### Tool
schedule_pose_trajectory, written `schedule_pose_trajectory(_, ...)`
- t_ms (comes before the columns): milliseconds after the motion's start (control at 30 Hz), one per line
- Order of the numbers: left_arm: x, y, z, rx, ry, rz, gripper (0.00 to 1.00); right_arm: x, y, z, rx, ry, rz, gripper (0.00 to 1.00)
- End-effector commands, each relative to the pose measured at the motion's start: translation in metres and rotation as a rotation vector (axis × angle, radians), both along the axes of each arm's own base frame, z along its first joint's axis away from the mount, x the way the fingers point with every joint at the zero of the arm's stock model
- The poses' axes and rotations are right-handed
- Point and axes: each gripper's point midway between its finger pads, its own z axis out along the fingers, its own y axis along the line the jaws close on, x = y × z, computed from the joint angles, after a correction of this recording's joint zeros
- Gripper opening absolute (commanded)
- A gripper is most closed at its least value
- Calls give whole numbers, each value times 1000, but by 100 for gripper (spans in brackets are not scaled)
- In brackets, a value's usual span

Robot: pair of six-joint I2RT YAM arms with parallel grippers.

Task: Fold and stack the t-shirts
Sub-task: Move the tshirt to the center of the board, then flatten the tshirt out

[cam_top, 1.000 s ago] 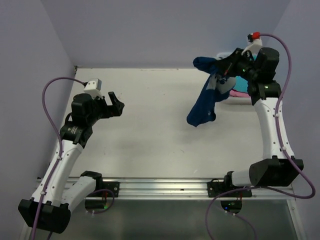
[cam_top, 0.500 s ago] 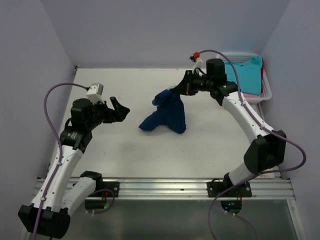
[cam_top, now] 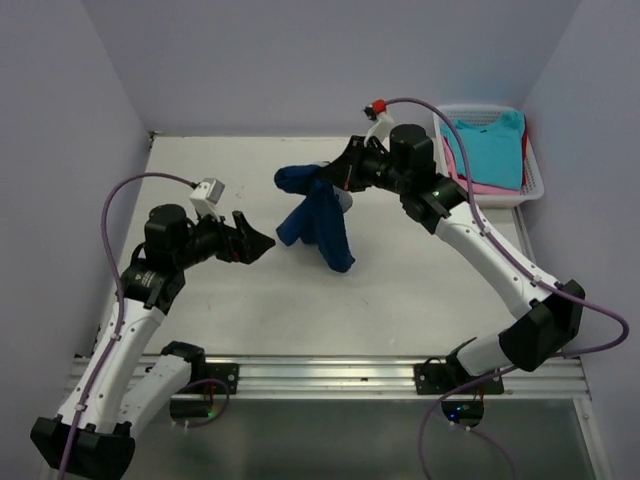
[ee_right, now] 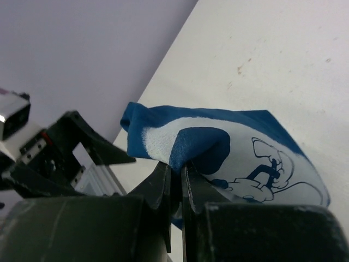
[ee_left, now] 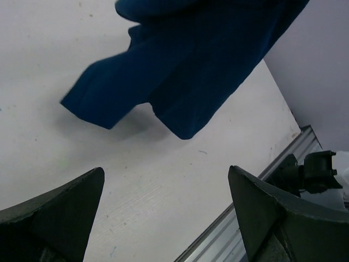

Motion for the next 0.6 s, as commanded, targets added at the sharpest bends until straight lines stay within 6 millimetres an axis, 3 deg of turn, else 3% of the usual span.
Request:
schedule_pose_trajectory(0, -15, -16, -29, 29, 69, -113, 100, 40, -15, 32, 48, -61, -242, 0)
schedule_pose_trajectory(67, -13, -19, -56, 52, 117, -109, 100, 52, -11, 22, 24, -30, -260, 0)
schedule_pose_trajectory(167, -6, -13, -90, 87, 162, -40, 100, 53, -1, 22, 31, -16, -237, 0)
schedule_pose_trajectory(233, 7, -6, -101, 90, 159, 41, 100, 51, 5, 22, 32, -18, -214, 0)
schedule_pose_trajectory(400, 36, 10, -86, 94, 155, 224, 100, 38, 10, 29, 31, -37, -158, 0)
schedule_pose_trajectory(567, 58, 1, -88, -10, 172, 284, 100, 18, 5, 37, 33, -56, -110, 0)
